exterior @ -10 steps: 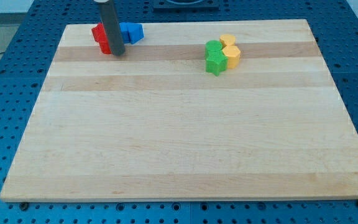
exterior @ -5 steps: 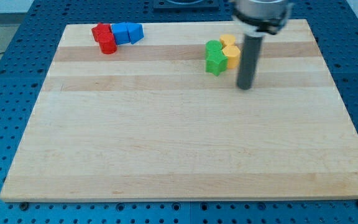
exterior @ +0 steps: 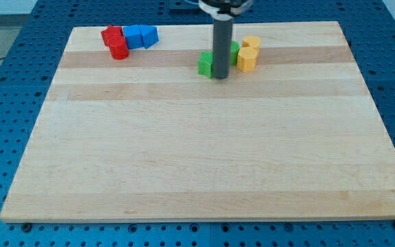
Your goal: Move the green star to the bottom of the blue cube
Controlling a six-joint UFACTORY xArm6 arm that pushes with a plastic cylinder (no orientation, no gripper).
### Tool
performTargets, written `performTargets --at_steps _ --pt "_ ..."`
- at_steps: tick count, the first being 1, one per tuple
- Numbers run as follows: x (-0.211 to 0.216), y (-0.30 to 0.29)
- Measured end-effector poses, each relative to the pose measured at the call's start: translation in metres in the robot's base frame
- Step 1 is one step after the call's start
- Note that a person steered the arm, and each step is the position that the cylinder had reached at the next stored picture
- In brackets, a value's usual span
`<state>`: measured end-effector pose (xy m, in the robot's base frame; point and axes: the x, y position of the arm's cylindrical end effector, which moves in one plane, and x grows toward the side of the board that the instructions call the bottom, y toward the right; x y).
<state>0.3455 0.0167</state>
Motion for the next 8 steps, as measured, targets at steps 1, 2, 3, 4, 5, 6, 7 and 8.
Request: performTargets --at_steps 1,2,3,4,5,6,7,8 --pt "-0.006 -0.016" --pt "-0.006 0.024" --pt "-0.017 0.046" --pt "-0.027 0.018" --pt "-0.029 -0.016" --pt "-0.029 -0.045" --pt "-0.029 -0.077" --pt "-0.029 -0.1"
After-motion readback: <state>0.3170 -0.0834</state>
